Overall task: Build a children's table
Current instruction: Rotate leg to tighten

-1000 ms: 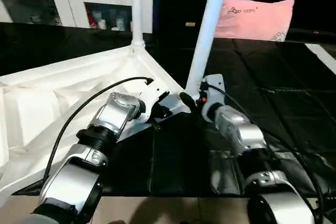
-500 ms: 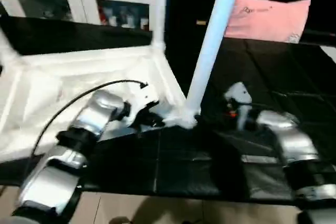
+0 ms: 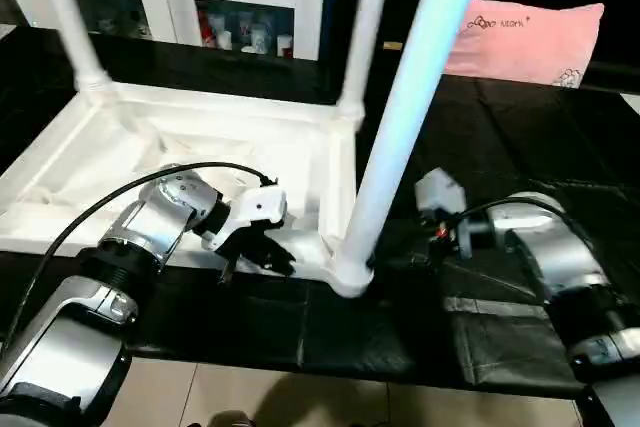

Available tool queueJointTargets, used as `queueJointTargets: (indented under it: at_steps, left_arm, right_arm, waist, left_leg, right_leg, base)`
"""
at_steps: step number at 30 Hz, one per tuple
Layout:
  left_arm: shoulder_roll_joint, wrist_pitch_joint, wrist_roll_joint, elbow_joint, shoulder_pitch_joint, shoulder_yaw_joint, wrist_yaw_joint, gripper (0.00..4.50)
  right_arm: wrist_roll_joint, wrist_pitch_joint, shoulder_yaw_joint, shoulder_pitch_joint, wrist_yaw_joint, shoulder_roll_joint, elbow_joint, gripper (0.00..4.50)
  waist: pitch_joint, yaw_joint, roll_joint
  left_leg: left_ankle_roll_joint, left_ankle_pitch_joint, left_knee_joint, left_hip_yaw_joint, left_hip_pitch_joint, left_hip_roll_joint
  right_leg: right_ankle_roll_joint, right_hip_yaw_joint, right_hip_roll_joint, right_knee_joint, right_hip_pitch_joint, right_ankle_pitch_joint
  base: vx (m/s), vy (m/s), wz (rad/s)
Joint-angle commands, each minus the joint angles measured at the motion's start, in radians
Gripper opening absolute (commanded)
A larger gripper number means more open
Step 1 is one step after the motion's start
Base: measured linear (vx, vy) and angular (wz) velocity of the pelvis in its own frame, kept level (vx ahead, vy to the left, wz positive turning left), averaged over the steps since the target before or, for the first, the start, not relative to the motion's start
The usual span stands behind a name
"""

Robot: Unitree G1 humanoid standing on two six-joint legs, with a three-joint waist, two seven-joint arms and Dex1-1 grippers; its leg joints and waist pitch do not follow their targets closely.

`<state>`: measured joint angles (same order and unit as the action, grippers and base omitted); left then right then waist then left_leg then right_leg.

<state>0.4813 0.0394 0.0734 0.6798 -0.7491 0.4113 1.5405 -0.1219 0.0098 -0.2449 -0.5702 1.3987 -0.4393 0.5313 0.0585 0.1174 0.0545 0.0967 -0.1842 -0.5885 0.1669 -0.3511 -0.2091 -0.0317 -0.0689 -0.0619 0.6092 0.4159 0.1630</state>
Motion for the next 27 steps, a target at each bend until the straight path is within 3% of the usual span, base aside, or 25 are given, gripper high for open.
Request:
queueJointTargets:
  at_steps: [1, 9, 10, 14, 15, 23, 27]
  left_arm:
    - [-0.019, -0.022, 0.009, -0.032, -0.009, 0.045, 0.051, 0.0]
    - [-0.026, -0.026, 0.007, -0.045, -0.003, 0.05, 0.06, 0.0]
    - [-0.025, -0.028, 0.007, -0.045, -0.001, 0.051, 0.062, 0.0]
    - [-0.022, -0.028, 0.009, -0.049, 0.004, 0.056, 0.067, 0.0]
    - [-0.022, -0.028, 0.009, -0.049, 0.004, 0.056, 0.067, 0.0]
    - [-0.017, -0.024, 0.009, -0.053, 0.008, 0.059, 0.071, 0.0]
    - [-0.016, -0.019, 0.007, -0.052, 0.009, 0.059, 0.07, 0.0]
  right_arm:
    - [0.014, -0.022, -0.019, -0.016, 0.034, -0.001, 0.014, 4.41]
    - [0.018, -0.037, -0.042, -0.028, 0.052, 0.016, 0.045, 4.41]
    - [0.015, -0.033, -0.04, -0.032, 0.052, 0.021, 0.056, 4.15]
    - [0.005, -0.034, -0.031, -0.044, 0.05, 0.038, 0.095, 3.95]
    - [0.005, -0.034, -0.031, -0.044, 0.05, 0.038, 0.095, 3.7]
    - [0.0, -0.033, -0.027, -0.058, 0.059, 0.048, 0.127, 2.94]
    - [-0.005, -0.029, -0.025, -0.059, 0.065, 0.052, 0.134, 2.82]
  waist:
    - [-0.068, -0.007, -0.003]
    - [-0.069, -0.005, -0.003]
    - [-0.068, -0.005, -0.002]
    - [-0.069, -0.004, -0.002]
    - [-0.07, -0.005, -0.002]
    - [-0.068, -0.005, -0.003]
    - [-0.07, -0.005, -0.004]
  left_leg:
    - [-0.041, -0.186, 0.065, 0.006, 0.002, -0.024]
    - [-0.04, -0.178, 0.065, 0.005, 0.001, -0.024]
    - [-0.041, -0.179, 0.065, 0.006, 0.002, -0.023]
    - [-0.041, -0.174, 0.064, 0.006, 0.002, -0.024]
    - [-0.041, -0.173, 0.064, 0.006, 0.001, -0.024]
    - [-0.038, -0.183, 0.065, 0.005, 0.002, -0.024]
    - [-0.038, -0.171, 0.064, 0.005, 0.001, -0.024]
  right_leg:
    - [-0.194, 0.046, -0.072, -0.069, -0.06, 0.26]
    - [-0.183, 0.046, -0.072, -0.069, -0.061, 0.275]
    - [-0.182, 0.046, -0.072, -0.07, -0.061, 0.277]
    - [-0.188, 0.046, -0.072, -0.068, -0.06, 0.266]
    - [-0.19, 0.046, -0.072, -0.066, -0.061, 0.263]
    - [-0.179, 0.046, -0.073, -0.07, -0.06, 0.294]
    - [-0.182, 0.046, -0.072, -0.067, -0.062, 0.277]
  base:
    - [0.0, 0.0, 0.0]
    - [0.0, 0.0, 0.0]
    - [0.0, 0.0, 0.0]
    - [0.0, 0.0, 0.0]
    - [0.0, 0.0, 0.0]
    - [0.0, 0.0, 0.0]
    - [0.0, 0.0, 0.0]
